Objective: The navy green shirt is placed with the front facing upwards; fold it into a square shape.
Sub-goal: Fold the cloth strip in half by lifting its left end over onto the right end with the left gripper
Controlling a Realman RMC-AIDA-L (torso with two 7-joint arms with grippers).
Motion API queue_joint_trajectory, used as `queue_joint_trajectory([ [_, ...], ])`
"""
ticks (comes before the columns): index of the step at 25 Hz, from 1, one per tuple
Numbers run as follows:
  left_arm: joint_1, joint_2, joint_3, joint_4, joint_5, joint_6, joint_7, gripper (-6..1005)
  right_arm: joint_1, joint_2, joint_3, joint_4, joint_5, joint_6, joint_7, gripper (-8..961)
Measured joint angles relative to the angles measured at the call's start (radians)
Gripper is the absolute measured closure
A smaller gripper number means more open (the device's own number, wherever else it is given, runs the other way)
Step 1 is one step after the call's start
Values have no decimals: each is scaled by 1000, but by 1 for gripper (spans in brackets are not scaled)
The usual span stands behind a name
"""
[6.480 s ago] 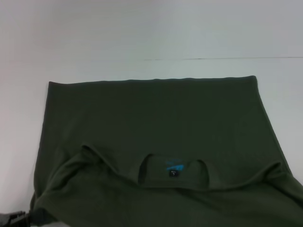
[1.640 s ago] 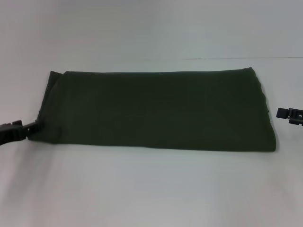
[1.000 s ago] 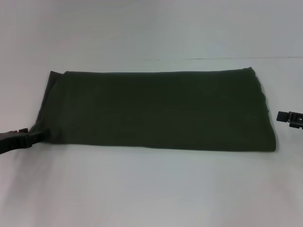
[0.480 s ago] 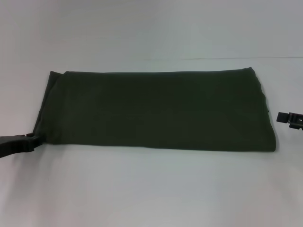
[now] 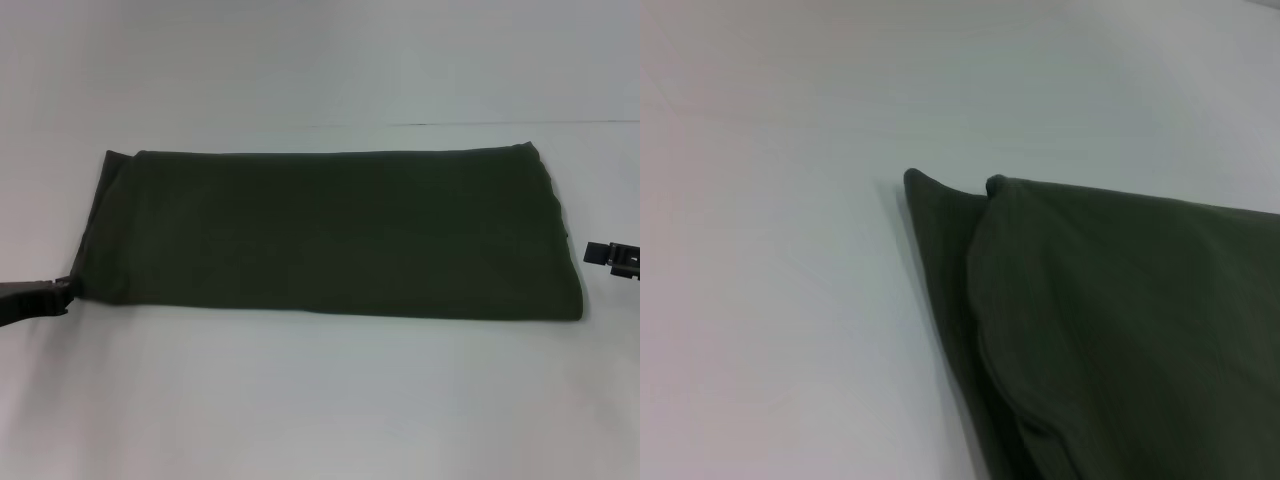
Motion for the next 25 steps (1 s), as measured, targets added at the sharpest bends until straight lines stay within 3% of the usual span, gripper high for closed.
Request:
queue_joint_trajectory([
  [8, 2, 0, -3, 25, 0, 9, -3, 996, 18, 1, -1, 0, -90, 5, 40, 187],
  [17, 5, -1, -1, 27, 0, 20, -3, 995, 53, 44, -6, 9, -132, 69, 43, 200],
  [22, 4, 1, -4, 28, 0, 21, -3, 995, 70, 57, -16, 35, -134, 108, 33, 317],
  [25, 2, 1, -5, 28, 0, 21, -3, 995, 74, 62, -26, 40, -134, 123, 32, 316],
])
